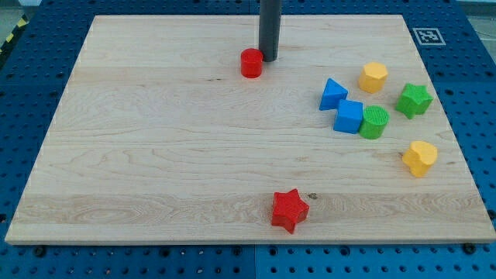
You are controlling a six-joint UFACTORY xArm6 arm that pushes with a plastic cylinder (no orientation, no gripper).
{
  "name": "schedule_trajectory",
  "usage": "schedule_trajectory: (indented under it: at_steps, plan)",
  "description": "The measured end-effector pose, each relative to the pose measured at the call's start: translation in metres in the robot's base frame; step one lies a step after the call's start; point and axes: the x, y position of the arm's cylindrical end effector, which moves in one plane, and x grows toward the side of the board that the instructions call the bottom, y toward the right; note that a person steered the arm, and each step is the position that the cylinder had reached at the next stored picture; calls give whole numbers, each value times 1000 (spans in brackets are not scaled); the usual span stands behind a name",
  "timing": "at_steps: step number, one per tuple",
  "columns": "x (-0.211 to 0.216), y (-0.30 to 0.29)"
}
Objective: Place the red circle to the left of the red star
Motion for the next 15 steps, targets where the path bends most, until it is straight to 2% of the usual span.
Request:
schedule_trajectory:
  at_steps: [1,2,4,5,6,7,10,15]
  plan:
    - [-33,-5]
    - [-22,-28]
    - [119,-23]
    - [151,-23]
    - [166,-23]
    - [213,-23]
    - [250,-23]
    - [265,-18]
